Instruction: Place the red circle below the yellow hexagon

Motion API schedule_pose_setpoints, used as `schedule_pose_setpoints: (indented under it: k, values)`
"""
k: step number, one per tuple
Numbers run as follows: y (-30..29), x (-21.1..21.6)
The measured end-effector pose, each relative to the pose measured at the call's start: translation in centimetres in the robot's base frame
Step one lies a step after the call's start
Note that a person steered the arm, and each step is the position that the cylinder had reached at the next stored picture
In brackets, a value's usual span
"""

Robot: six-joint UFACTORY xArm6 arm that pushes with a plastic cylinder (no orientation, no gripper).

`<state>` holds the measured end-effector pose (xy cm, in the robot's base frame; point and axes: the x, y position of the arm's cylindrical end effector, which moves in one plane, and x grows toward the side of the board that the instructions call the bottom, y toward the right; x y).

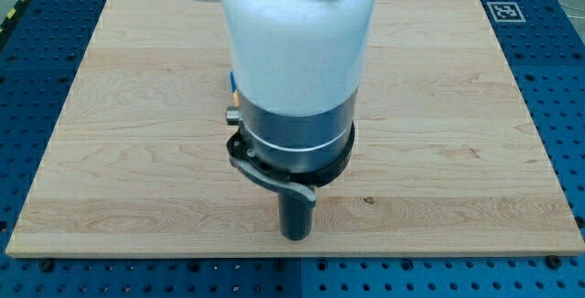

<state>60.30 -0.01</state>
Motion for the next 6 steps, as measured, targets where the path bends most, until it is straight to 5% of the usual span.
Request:
schedule_pose_setpoints:
  k: [6]
  values:
    - [1.6, -8.3]
